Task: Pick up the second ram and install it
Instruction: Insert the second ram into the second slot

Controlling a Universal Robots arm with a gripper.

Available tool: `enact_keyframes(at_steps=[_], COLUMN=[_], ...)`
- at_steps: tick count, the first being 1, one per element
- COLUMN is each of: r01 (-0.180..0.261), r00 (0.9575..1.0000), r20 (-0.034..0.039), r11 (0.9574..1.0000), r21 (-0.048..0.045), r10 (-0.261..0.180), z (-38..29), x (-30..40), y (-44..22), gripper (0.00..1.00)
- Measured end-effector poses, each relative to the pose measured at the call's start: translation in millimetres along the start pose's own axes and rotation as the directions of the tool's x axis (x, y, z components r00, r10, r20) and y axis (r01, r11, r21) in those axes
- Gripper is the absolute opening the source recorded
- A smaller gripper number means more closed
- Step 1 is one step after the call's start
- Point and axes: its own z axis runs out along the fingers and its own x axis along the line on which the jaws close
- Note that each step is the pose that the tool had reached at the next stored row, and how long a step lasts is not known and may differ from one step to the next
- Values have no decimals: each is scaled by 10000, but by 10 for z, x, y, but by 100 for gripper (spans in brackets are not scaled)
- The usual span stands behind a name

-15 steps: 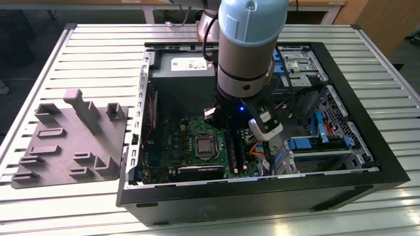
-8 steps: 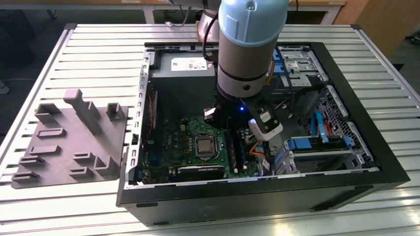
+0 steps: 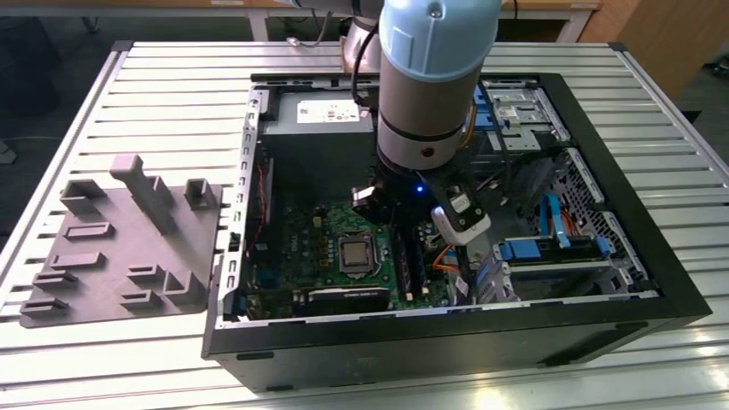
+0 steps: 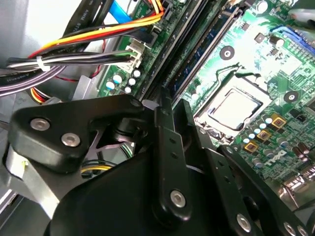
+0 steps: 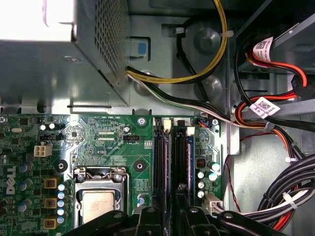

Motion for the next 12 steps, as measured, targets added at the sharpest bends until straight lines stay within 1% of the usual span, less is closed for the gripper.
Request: enact_keyframes(at_steps=[2,4,6,12], r01=[0,0,-1,0], r00=[10000,10000,10000,10000], r20=[0,0,0,0], r11=[10000,10000,10000,10000], r21=[1,2,0,1], r10=[0,0,1,0], z=[-1,-22,-65,-227], x=[0,-1,-3,-11], y=[0,1,4,15], gripper=[25,25,25,25])
